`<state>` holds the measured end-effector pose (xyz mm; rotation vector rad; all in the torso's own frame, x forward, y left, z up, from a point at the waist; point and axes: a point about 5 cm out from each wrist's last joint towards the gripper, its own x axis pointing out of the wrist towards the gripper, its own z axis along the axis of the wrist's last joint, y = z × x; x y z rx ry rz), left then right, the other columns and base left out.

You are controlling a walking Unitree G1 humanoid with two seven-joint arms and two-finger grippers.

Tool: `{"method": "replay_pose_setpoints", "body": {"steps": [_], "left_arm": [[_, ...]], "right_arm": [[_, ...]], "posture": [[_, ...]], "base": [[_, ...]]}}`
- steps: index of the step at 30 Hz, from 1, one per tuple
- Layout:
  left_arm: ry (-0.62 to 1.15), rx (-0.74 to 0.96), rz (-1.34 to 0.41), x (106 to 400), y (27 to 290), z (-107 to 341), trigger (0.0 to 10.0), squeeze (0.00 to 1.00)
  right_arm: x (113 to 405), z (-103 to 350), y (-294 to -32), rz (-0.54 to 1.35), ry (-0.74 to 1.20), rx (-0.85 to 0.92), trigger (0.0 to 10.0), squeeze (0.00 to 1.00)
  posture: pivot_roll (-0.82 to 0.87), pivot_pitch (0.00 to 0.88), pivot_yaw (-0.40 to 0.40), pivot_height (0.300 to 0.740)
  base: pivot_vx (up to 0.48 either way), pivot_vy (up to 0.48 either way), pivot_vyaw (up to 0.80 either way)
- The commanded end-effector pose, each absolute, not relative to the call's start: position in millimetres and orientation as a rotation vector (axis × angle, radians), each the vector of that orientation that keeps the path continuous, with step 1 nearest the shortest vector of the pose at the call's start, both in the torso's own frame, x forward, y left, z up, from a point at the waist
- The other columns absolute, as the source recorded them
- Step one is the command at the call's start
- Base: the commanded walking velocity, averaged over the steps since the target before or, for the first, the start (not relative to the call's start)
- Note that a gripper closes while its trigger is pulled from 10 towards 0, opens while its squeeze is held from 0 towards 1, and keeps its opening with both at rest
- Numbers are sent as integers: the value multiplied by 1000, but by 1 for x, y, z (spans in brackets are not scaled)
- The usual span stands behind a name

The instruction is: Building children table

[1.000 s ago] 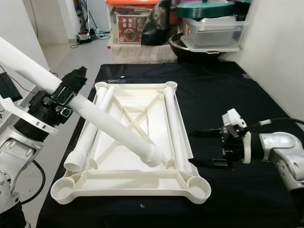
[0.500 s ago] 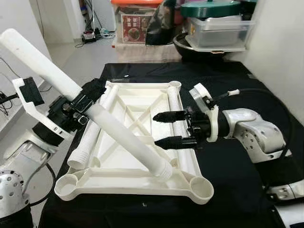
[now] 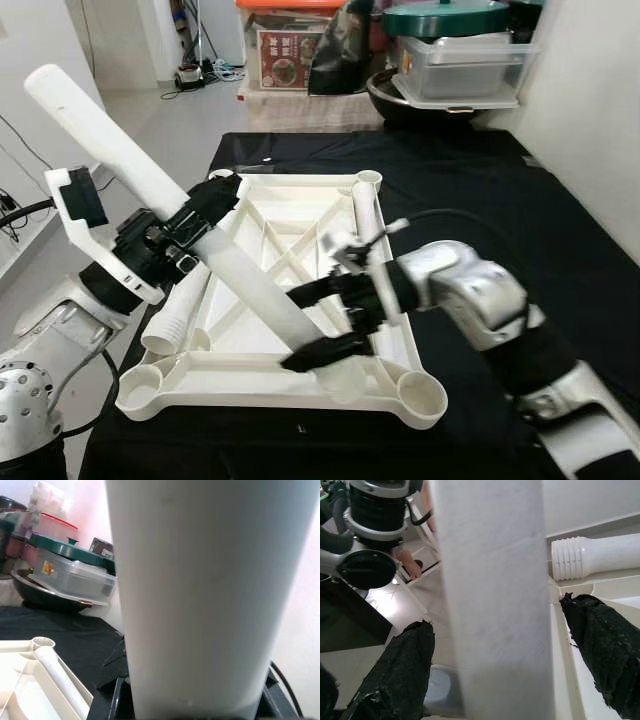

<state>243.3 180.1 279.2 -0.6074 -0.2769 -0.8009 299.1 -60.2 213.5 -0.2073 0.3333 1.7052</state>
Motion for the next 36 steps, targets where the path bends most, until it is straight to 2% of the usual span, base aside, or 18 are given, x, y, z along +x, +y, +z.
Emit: {"method": "replay_pose_setpoints", "body": {"steps": [1,6,7,8,9,10,24,25,26,27,30,31,36], "left_arm": [[-274,-605,-811,243,177,280,0,0],[-269,-608,-814,244,176,278,0,0],[-269,-610,-815,244,176,278,0,0],[-269,-612,-815,244,176,277,0,0],[-269,-612,-815,244,176,277,0,0],[-270,-613,-815,245,175,277,0,0],[-276,-637,-829,247,178,277,0,0],[-264,-620,-824,247,176,275,5294,0],[-264,-620,-824,247,176,275,5294,0],[-266,-607,-795,248,178,272,10000,416],[-268,-596,-773,250,179,269,10000,416],[-286,-556,-737,250,183,270,10000,1000],[-322,-534,-739,245,187,277,10000,1000]], "right_arm": [[302,216,-59,1685,327,-230,10000,0],[300,219,-52,1698,320,-211,10000,0],[298,221,-48,1710,313,-199,4549,0],[296,221,-45,1721,306,-187,1922,0],[296,221,-45,1721,306,-187,1922,0],[294,221,-41,1726,295,-191,0,0],[287,209,-35,1701,323,-164,0,0],[286,207,-37,1696,325,-152,0,0],[286,207,-37,1696,325,-152,0,0],[286,205,-39,1683,330,-138,0,0],[286,204,-41,1672,335,-129,0,0],[286,204,-47,1648,342,-106,0,0],[290,209,-56,1612,338,-77,0,0]], "posture": [[26,0,-14,740],[23,0,-12,740],[23,0,-12,740],[25,0,-13,740],[25,0,-13,740],[26,0,-13,740],[25,0,-14,740],[25,0,-14,740],[25,0,-14,740],[26,0,-13,740],[25,0,-13,740],[24,0,-14,740],[22,0,-15,740]], "base": [[0,0,0],[0,0,0],[0,0,0],[0,0,0],[0,0,0],[0,0,0],[0,0,0],[0,0,0],[0,0,0],[0,0,0],[0,0,0],[0,0,0],[0,0,0]]}}
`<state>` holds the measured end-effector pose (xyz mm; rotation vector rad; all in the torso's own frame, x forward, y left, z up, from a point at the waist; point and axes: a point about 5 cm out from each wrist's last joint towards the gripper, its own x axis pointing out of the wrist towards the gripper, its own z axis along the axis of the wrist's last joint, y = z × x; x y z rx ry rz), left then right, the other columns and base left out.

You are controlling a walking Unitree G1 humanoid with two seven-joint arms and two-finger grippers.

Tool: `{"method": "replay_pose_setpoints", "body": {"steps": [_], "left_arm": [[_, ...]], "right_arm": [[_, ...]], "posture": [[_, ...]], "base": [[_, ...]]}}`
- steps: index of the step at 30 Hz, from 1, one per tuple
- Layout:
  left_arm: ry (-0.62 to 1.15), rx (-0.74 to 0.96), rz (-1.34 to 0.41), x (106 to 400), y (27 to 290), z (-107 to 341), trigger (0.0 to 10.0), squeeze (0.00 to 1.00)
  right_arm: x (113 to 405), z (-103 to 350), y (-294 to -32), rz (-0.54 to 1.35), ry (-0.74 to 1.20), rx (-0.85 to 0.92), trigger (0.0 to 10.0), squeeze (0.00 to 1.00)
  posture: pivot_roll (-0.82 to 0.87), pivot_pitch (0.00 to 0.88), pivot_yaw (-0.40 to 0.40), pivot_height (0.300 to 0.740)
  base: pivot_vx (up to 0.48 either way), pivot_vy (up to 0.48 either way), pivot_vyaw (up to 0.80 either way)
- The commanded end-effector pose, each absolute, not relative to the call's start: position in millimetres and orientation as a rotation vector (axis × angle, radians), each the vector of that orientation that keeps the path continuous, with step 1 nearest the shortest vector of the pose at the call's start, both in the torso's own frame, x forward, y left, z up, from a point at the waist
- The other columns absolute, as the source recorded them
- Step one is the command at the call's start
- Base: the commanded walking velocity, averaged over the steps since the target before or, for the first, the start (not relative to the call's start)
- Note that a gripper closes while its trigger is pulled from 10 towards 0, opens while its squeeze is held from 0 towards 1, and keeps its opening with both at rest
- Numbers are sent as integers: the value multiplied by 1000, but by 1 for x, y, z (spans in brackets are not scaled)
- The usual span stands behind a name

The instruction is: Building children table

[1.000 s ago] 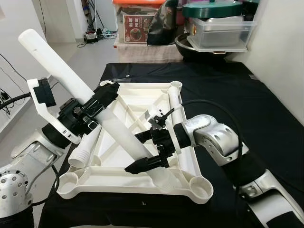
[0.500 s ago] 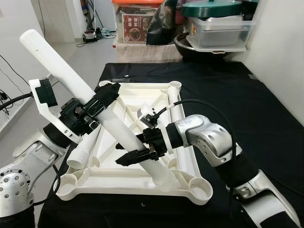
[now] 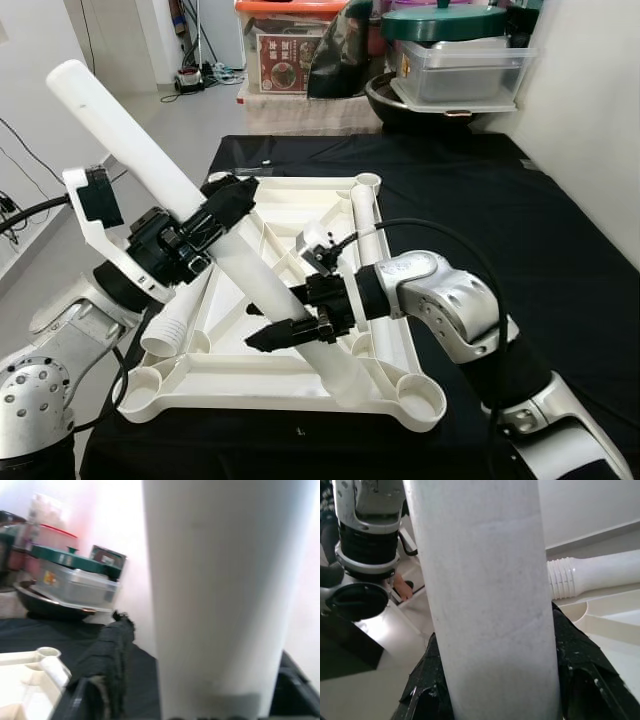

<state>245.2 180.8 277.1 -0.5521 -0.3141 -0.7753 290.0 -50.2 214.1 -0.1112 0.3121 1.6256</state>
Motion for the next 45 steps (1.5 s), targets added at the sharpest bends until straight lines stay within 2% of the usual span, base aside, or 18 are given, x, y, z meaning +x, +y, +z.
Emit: {"method": "replay_pose_setpoints", "body": {"steps": [1,4,12,13,16,17,18,19,20,21,22,23,27,29,33,35,40,45], "left_arm": [[-333,-529,-800,235,189,282,10000,1000],[-342,-497,-930,214,192,291,10000,1000],[-313,-370,-953,189,202,290,10000,1000],[-269,-318,-862,191,206,281,10000,0],[-188,-244,-733,196,212,267,10000,0],[-72,-150,-513,208,225,247,10000,0],[56,-148,-247,218,245,229,10000,0],[141,-154,-79,223,258,217,10000,0],[141,-154,-79,223,258,217,10000,0],[225,-127,106,225,272,206,10000,0],[225,-127,106,225,272,206,10000,0],[220,-46,251,222,280,204,10000,0],[286,37,317,218,276,198,10000,0],[306,100,275,219,265,197,10000,0],[252,122,249,220,259,201,10000,0],[143,77,197,220,248,211,10000,0],[76,70,140,217,240,216,10000,0],[-13,-94,138,212,241,212,10000,0]], "right_arm": [[294,214,-63,1573,329,-55,0,0],[302,224,-75,1514,304,-21,0,0],[317,250,-103,1388,204,31,0,0],[324,258,-111,1322,158,45,0,0],[330,266,-118,1262,100,64,0,0],[338,275,-127,1160,26,74,0,0],[345,281,-135,1044,-41,84,5216,0],[349,285,-141,972,-79,92,5216,0],[349,285,-141,972,-79,92,5216,0],[353,285,-147,878,-87,81,7137,0],[353,285,-147,878,-87,81,7137,0],[354,284,-150,820,-105,103,10000,0],[357,286,-156,719,-146,162,10000,0],[363,291,-162,660,-178,308,10000,0],[366,293,-163,640,-188,391,10000,0],[365,288,-153,642,-203,479,10000,0],[363,280,-144,632,-207,527,10000,0],[363,274,-145,593,-211,541,10000,0]], "posture": [[21,0,-16,740],[19,0,-18,740],[26,0,-26,740],[29,0,-27,740],[33,0,-29,740],[34,0,-31,740],[35,0,-33,740],[35,0,-33,740],[35,0,-33,740],[45,0,-38,740],[45,0,-38,740],[46,0,-44,740],[48,0,-44,740],[51,0,-47,740],[52,0,-48,740],[59,0,-44,740],[68,0,-41,740],[63,0,-38,740]], "base": [[0,0,0],[0,0,0],[0,0,0],[0,0,0],[0,0,0],[0,0,0],[0,0,0],[0,0,0],[0,0,0],[0,0,0],[0,0,0],[0,0,0],[0,0,0],[0,0,0],[0,0,0],[0,0,0],[0,0,0],[0,0,0]]}}
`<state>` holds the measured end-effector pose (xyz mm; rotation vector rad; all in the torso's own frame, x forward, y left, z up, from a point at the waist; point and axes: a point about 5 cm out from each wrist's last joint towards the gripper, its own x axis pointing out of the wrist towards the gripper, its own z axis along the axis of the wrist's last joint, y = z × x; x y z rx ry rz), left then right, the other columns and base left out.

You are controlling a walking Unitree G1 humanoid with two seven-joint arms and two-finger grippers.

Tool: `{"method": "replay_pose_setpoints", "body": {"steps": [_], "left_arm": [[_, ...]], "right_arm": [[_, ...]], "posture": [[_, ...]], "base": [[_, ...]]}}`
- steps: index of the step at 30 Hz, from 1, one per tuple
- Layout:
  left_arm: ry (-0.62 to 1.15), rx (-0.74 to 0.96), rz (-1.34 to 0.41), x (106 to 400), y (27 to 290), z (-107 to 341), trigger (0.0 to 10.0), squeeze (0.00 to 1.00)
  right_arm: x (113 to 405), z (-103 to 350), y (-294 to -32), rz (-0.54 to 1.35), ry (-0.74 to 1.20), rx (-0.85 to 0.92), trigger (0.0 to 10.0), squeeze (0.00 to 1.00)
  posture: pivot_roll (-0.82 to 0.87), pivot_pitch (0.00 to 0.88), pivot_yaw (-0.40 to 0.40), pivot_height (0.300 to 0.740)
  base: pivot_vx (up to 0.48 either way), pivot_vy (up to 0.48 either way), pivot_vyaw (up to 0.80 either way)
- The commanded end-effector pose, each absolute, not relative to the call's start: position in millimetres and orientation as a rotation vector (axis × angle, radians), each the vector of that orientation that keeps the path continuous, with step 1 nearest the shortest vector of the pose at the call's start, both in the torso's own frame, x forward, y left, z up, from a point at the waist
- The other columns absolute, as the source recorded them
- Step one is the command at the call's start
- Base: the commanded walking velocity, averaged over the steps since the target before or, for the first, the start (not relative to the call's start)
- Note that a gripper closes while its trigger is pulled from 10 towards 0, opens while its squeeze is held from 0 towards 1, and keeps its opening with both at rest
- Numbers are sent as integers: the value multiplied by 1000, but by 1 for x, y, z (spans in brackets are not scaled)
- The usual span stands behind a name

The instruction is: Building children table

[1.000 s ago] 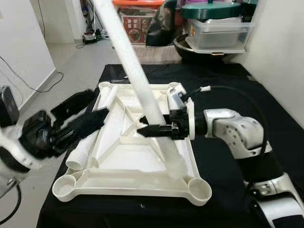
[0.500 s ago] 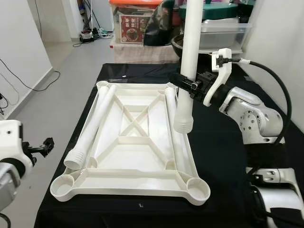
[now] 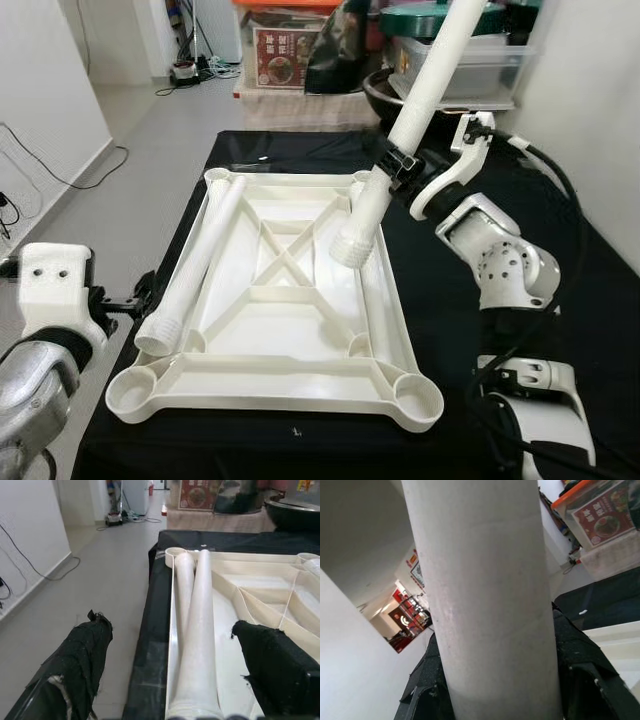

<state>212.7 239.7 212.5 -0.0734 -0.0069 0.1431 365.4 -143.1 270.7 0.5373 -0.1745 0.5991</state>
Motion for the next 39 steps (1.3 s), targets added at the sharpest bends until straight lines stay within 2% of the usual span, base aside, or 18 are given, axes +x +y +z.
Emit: {"method": "replay_pose_setpoints", "body": {"steps": [1,7,12,22,30,39], "left_arm": [[3,-118,116,212,240,209,10000,0],[57,-288,28,208,234,193,10000,0],[102,-242,12,202,228,174,10000,0],[4,-288,-47,205,210,181,10000,0],[27,-258,-84,209,198,182,10000,0],[6,-237,21,213,213,173,10000,0]], "right_arm": [[362,273,-145,589,-210,542,10000,0],[359,271,-146,580,-216,519,10000,0],[355,269,-135,598,-228,476,10000,0],[345,256,-122,623,-207,424,10000,0],[340,247,-118,624,-184,430,10000,0],[339,246,-114,624,-190,412,10000,0]], "posture": [[63,0,-38,740],[63,0,-36,740],[71,0,-38,740],[63,0,-38,740],[55,0,-35,740],[57,0,-38,740]], "base": [[0,0,0],[0,0,0],[0,0,0],[0,0,0],[-88,0,0],[0,0,0]]}}
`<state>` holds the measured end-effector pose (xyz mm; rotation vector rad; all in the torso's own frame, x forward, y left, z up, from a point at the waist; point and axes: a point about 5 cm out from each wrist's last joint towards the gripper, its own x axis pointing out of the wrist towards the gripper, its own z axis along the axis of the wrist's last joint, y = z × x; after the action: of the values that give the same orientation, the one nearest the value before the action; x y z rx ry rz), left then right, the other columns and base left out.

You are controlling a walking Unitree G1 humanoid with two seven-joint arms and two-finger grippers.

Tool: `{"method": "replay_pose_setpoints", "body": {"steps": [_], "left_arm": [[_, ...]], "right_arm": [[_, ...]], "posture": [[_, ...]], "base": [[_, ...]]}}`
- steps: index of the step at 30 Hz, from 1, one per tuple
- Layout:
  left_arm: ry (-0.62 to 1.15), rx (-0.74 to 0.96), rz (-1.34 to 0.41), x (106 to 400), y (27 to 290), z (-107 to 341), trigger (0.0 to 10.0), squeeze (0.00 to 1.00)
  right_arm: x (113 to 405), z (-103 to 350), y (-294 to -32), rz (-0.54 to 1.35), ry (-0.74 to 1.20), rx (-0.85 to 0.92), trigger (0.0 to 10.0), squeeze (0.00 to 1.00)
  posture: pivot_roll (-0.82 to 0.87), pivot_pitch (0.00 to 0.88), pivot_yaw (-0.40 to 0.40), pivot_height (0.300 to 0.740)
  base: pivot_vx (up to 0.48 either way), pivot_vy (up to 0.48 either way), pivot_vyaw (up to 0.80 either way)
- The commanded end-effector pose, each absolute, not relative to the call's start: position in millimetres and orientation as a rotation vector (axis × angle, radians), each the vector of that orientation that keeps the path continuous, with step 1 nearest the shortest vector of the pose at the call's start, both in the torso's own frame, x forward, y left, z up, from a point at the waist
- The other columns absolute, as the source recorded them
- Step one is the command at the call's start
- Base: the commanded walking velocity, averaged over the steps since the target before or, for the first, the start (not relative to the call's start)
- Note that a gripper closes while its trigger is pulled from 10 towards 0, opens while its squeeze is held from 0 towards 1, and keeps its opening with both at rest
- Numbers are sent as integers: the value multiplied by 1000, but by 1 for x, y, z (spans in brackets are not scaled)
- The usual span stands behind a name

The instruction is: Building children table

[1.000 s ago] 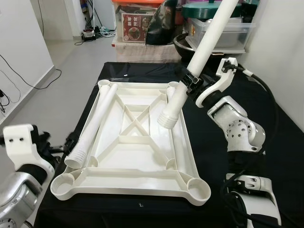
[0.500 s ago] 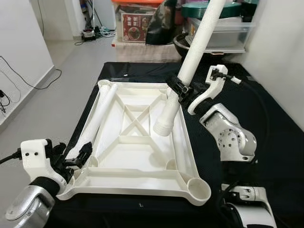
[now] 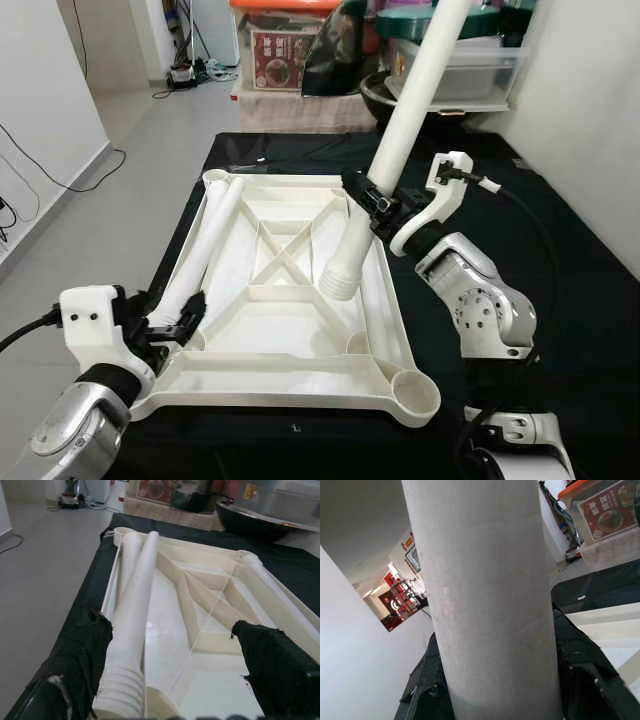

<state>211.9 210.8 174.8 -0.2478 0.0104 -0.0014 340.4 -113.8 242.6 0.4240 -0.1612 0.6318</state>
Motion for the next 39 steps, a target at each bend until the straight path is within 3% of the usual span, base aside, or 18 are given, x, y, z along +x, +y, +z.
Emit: {"method": "replay_pose_setpoints", "body": {"steps": [1,9,15,21,29,39], "left_arm": [[2,-256,24,213,214,173,10000,0],[0,-232,-14,212,204,177,10000,0],[61,-268,-65,214,193,178,10000,0],[-10,-278,-53,215,198,182,10000,0],[58,-200,56,215,212,171,10000,0],[95,-237,39,216,212,163,10000,0]], "right_arm": [[338,246,-114,623,-193,401,10000,0],[338,245,-113,620,-193,381,10000,0],[338,244,-112,619,-187,378,10000,0],[338,243,-113,609,-192,375,10000,0],[335,239,-110,598,-196,341,10000,0],[338,239,-112,576,-186,324,10000,0]], "posture": [[58,0,-43,740],[65,0,-47,740],[64,0,-41,740],[62,0,-39,740],[65,0,-40,740],[57,0,-43,740]], "base": [[0,0,0],[0,0,0],[-459,0,0],[-465,0,0],[0,0,0],[0,94,-160]]}}
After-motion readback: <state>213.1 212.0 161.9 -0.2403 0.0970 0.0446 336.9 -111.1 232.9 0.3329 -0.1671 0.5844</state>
